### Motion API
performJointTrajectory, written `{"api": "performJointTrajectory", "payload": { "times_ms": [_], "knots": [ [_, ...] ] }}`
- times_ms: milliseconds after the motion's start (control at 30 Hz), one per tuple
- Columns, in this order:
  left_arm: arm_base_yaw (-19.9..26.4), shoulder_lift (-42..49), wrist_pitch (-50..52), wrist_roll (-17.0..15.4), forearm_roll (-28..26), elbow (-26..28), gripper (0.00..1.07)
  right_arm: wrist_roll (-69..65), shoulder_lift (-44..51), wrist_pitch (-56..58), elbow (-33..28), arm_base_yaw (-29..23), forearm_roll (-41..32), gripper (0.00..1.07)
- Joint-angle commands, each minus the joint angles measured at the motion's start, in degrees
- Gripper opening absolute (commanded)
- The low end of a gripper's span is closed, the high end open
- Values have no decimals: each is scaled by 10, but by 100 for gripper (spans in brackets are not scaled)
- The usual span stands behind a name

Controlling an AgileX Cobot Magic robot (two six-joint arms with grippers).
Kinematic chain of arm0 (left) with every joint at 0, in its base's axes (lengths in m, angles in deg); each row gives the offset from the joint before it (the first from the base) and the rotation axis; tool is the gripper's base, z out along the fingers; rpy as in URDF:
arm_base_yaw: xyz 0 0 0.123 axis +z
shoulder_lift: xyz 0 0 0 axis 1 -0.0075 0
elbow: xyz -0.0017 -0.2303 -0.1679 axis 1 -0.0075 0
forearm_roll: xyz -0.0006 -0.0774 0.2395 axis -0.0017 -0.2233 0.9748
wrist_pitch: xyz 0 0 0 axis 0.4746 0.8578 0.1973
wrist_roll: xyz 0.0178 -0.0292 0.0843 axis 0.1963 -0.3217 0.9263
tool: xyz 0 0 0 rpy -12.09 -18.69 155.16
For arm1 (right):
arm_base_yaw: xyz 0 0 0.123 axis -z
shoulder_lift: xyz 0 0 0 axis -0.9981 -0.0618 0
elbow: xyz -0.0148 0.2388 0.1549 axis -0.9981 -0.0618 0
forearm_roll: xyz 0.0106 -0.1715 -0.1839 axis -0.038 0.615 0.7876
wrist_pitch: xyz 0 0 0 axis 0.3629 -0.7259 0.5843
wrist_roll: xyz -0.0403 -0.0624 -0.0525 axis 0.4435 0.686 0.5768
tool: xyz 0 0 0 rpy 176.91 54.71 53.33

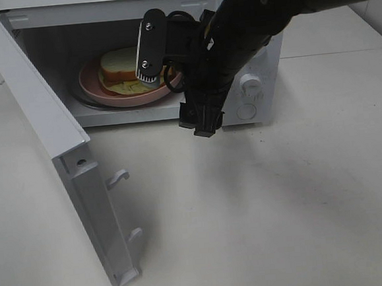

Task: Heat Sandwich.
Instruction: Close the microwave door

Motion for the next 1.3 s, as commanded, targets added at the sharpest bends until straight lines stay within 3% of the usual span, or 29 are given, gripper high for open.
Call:
{"api": "performJointTrajectory", "payload": {
  "times_ms": [33, 767, 1300],
  "knots": [
    [-3, 15, 8, -2, -1, -1, 101, -38, 31, 14, -21, 1, 1, 85],
    [-3, 15, 8, -2, -1, -1, 101, -341, 206, 193, -149, 1, 1, 82],
    [-3, 15, 8, -2, -1, -1, 101, -419, 374, 257, -262, 1, 1, 80]
  ]
}}
